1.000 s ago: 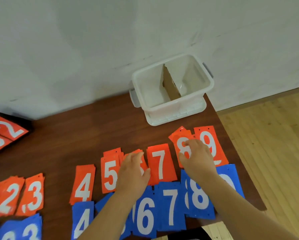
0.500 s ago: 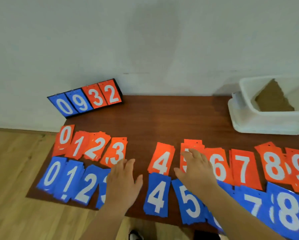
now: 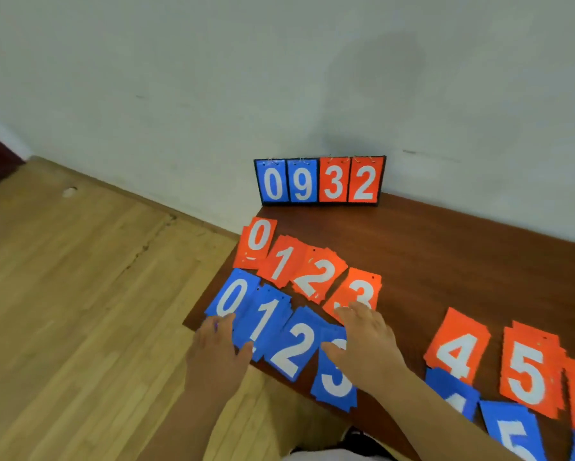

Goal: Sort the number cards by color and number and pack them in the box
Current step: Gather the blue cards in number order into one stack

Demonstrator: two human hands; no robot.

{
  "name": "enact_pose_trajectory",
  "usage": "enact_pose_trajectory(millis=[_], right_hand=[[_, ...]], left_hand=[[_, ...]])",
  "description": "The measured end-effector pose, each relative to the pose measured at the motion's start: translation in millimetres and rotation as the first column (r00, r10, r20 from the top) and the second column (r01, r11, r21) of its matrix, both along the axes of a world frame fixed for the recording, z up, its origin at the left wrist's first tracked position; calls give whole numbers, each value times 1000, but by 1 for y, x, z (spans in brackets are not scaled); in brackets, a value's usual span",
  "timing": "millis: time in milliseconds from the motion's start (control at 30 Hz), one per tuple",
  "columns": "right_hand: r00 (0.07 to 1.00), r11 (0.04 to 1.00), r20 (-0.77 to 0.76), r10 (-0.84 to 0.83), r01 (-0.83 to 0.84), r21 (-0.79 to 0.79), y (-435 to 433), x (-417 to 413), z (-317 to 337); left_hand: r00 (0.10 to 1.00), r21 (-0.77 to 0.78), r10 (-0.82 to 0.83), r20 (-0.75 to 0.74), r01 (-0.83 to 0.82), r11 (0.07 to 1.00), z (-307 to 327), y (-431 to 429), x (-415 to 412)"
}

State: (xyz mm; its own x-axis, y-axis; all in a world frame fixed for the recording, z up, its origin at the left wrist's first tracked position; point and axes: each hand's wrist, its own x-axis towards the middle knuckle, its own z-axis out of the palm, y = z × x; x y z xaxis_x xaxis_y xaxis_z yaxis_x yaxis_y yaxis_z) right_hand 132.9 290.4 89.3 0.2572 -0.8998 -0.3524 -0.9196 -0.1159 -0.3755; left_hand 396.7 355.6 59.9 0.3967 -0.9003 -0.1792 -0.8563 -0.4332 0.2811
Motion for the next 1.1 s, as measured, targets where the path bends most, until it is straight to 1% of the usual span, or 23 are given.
enact_pose_trajectory(millis=[200, 333, 467, 600, 667, 800, 867, 933, 1000, 1100], right_hand=[[977, 976, -5, 213, -212, 45, -35, 65, -7], [963, 964, -62, 263, -260, 49, -38, 94, -13], [953, 963, -148, 264, -253, 88, -49, 141, -29], [934, 962, -248, 257, -222, 161, -49, 185, -54], [922, 962, -292, 255, -211, 176, -46, 201, -70], [913, 967, -346, 217, -151, 207, -37, 217, -89], [919, 971, -345, 191, -125, 204, -35, 226, -93], [926, 969, -322, 195, -131, 212, -38, 237, -93], [926, 960, -303, 226, -158, 233, -45, 250, -93], [934, 951, -258, 248, -184, 248, -59, 267, -90]], left_hand=[[992, 14, 117, -50, -117, 993, 1, 10, 41], [987, 82, 135, -85, -128, 988, -4, 9, 63], [985, 135, 69, -159, -48, 990, -24, -23, 108], [960, 164, -22, -279, 70, 984, -40, -61, 158], [934, 182, -56, -353, 127, 975, -50, -79, 178], [848, 181, -111, -518, 236, 955, -70, -100, 193], [796, 175, -108, -596, 260, 950, -77, -104, 193], [767, 159, -115, -631, 273, 949, -84, -108, 193], [760, 135, -139, -635, 287, 948, -92, -111, 195], [755, 135, -127, -643, 275, 952, -93, -114, 200]])
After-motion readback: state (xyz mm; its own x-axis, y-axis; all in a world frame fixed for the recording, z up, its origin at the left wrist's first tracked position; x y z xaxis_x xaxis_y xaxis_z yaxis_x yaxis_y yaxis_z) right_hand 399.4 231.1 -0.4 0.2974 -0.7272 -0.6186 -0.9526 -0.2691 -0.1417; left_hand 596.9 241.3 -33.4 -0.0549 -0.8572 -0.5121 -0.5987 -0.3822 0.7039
